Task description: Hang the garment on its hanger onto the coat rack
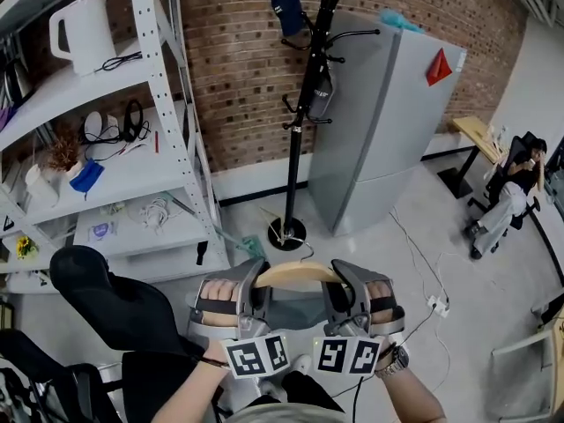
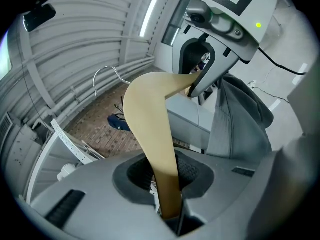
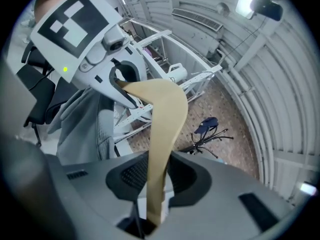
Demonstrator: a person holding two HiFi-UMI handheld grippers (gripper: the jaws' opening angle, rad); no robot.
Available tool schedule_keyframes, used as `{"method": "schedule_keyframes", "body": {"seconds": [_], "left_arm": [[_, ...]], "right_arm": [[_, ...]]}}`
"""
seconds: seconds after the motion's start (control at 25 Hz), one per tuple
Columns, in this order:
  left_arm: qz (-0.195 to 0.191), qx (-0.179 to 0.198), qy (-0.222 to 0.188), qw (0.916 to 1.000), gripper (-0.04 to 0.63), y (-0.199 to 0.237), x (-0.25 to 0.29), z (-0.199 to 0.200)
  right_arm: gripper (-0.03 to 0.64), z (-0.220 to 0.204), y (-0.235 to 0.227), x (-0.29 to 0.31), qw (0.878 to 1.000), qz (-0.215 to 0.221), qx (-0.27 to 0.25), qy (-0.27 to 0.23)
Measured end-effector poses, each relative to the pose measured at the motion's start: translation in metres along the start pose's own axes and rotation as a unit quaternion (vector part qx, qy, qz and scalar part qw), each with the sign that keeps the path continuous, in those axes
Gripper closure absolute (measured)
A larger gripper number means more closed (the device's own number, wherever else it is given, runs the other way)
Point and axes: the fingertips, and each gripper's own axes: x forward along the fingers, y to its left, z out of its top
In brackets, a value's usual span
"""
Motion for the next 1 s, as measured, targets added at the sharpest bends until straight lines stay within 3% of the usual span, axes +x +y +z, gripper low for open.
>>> {"method": "schedule_keyframes", "body": {"seconds": [0.56, 1.0], "left_arm": [[0.041, -0.007, 0.044, 0.9982, 0.529, 0.025, 0.072, 0.008], [0.011, -0.013, 0.023, 0.9996, 0.529, 0.022, 0.149, -0.007]], "right_arm": [[0.514, -0.02, -0.043, 0.072, 0.998, 0.018, -0.016, -0.056], [0.514, -0.045, -0.049, 0.141, 1.0, 0.022, -0.015, -0.014]]}}
